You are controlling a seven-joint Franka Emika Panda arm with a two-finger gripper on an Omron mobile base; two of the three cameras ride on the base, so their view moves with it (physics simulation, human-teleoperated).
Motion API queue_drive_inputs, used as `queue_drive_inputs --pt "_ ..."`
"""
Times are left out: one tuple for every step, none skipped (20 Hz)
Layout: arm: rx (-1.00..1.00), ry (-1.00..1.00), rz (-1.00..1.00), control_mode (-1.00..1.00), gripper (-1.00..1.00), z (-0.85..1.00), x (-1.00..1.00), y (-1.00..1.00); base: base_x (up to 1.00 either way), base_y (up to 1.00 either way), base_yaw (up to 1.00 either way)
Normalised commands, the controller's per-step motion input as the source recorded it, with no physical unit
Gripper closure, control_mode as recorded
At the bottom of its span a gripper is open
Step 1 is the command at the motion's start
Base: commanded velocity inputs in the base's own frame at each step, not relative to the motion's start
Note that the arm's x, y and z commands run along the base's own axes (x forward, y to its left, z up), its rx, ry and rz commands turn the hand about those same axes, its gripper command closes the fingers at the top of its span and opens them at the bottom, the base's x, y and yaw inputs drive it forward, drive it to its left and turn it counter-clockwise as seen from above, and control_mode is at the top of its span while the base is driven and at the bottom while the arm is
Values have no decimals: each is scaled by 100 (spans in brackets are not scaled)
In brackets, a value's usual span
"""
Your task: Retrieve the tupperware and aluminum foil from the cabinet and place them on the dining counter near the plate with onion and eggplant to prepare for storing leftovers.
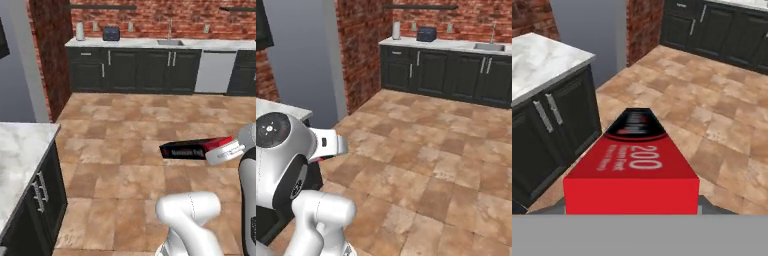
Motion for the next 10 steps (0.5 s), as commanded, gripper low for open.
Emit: queue_drive_inputs --pt "0 0 0 100 100 0 0 0 46 0 -75" --pt "0 0 0 100 100 0 0 0 46 0 -75" --pt "0 0 0 100 100 0 0 0 47 0 -74" --pt "0 0 0 100 100 0 0 0 50 0 -73" --pt "0 0 0 100 100 0 0 0 54 4 -71" --pt "0 0 0 100 100 0 0 0 58 8 -70" --pt "0 0 0 100 100 0 0 0 66 14 -67" --pt "0 0 0 100 100 0 0 0 73 21 -64" --pt "0 0 0 100 100 0 0 0 82 26 -61" --pt "0 0 0 100 100 0 0 0 91 34 -58"
